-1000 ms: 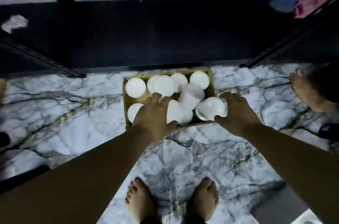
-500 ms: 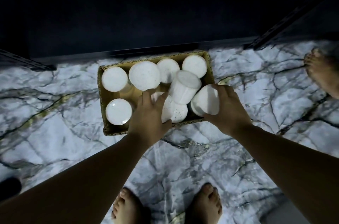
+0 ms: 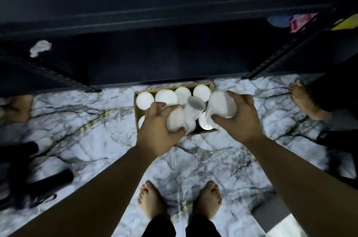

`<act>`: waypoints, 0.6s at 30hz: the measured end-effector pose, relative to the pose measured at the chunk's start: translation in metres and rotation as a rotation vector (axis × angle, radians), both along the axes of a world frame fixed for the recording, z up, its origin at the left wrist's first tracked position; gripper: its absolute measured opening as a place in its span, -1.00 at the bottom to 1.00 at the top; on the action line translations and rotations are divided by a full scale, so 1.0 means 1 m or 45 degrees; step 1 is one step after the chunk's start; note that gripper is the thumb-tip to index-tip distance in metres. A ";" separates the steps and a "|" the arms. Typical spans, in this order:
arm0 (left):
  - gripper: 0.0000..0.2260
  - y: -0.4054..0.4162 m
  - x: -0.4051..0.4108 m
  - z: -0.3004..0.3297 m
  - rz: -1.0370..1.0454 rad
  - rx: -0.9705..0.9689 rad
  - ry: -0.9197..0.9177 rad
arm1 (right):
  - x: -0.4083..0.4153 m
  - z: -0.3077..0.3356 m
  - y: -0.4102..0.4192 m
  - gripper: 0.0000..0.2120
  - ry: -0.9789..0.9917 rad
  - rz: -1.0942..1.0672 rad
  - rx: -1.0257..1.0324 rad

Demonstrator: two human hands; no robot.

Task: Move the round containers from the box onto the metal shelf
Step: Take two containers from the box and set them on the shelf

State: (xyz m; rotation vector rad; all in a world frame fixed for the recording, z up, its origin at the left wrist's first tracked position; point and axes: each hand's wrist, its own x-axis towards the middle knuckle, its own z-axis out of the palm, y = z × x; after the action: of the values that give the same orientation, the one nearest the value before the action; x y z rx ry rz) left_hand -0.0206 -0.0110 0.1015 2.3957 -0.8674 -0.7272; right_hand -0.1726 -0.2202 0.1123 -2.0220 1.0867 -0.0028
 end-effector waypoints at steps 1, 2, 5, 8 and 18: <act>-0.33 0.002 0.000 0.024 0.015 -0.025 0.018 | -0.002 0.024 0.002 -0.19 -0.021 -0.004 0.005; -0.33 0.005 -0.001 0.049 0.028 -0.044 0.027 | -0.005 0.048 0.004 -0.19 -0.040 -0.001 0.004; -0.34 0.014 -0.006 0.122 0.072 -0.093 0.009 | -0.018 0.119 0.013 -0.23 -0.097 0.030 -0.014; -0.33 0.023 -0.012 0.194 0.120 -0.127 -0.027 | -0.030 0.188 0.024 -0.28 -0.150 0.051 -0.033; -0.39 0.055 -0.018 0.387 0.210 -0.264 -0.205 | -0.023 0.381 0.045 -0.30 -0.389 0.213 -0.140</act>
State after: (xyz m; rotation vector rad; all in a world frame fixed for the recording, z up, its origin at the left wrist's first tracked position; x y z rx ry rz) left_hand -0.0391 0.0441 0.4886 2.3270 -0.7554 -0.3663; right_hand -0.1956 -0.1751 0.4929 -2.1204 0.7381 -0.2811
